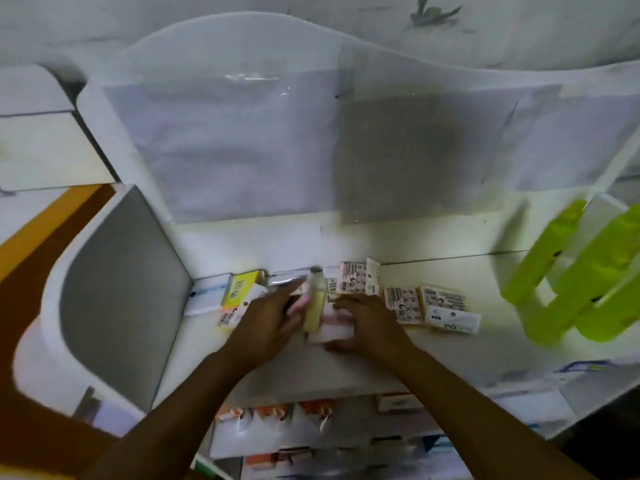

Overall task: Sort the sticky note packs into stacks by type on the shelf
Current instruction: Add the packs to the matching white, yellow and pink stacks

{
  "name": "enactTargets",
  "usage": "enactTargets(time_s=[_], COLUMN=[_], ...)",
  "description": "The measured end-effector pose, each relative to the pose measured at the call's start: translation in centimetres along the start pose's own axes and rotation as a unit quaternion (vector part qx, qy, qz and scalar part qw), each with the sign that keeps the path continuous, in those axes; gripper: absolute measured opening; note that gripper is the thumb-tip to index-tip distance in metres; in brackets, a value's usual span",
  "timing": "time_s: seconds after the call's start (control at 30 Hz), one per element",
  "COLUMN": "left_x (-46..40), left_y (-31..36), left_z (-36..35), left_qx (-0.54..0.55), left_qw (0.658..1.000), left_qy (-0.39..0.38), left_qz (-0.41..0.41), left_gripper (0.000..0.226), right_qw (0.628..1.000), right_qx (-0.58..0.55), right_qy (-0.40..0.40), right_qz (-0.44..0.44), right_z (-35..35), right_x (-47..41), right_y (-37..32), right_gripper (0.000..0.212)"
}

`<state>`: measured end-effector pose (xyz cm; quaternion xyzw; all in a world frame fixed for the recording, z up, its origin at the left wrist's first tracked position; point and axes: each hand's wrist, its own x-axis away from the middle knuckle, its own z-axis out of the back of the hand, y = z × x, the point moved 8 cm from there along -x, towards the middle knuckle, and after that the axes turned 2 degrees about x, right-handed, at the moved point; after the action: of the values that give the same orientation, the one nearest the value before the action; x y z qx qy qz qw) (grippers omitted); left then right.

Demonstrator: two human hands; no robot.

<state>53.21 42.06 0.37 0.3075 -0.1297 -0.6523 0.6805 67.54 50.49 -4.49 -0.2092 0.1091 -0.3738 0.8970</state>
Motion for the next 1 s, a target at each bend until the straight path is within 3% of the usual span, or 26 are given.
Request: enactTargets(time_s=[0.1, 0.2, 0.37, 0.43, 0.53, 0.63, 0.8, 1.0], left_x=[0.3, 0.6, 1.5, 1.5, 1.4, 1.3, 1.5, 1.9], left_y=[-1.7, -3.7, -4.9, -4.3, -4.8, -5.7, -5.3, -4.4], left_z=[2.1, 2.0, 1.2, 1.5, 1.2, 1.6, 1.6, 1.2], left_qx=[0.155, 0.294, 0.327, 0.353, 0.438, 0.438, 0.472, 0.526], left_qw=[0.975, 0.93, 0.918, 0.907, 0.856, 0.844, 0.82, 0.78], left_qy=[0.115, 0.12, 0.058, 0.057, 0.087, 0.12, 0.126, 0.095], left_qz=[0.113, 0.185, 0.216, 0.223, 0.261, 0.285, 0.298, 0.324], left_gripper=[0.047, 0.038, 0.061, 0.053, 0.025, 0.028, 0.027, 0.028], right_qw=[0.999, 0.99, 0.972, 0.972, 0.974, 0.968, 0.89, 0.845], right_qx=[-0.052, -0.133, -0.217, -0.216, -0.198, -0.213, -0.419, -0.504], right_qy=[-0.002, 0.007, -0.016, -0.03, -0.031, -0.009, 0.041, 0.065], right_qz=[-0.017, -0.046, -0.09, -0.088, -0.102, -0.133, -0.176, -0.168], right_z=[0.4, 1.2, 1.7, 2.0, 2.6, 3.6, 4.8, 4.9], right_x=[0.1, 0.6, 1.5, 1.7, 1.8, 1.7, 2.3, 1.9], right_y=[0.4, 1.0, 1.6, 1.4, 1.4, 2.0, 2.7, 2.4], right_gripper=[0.08, 0.071, 0.052, 0.042, 0.033, 0.036, 0.03, 0.024])
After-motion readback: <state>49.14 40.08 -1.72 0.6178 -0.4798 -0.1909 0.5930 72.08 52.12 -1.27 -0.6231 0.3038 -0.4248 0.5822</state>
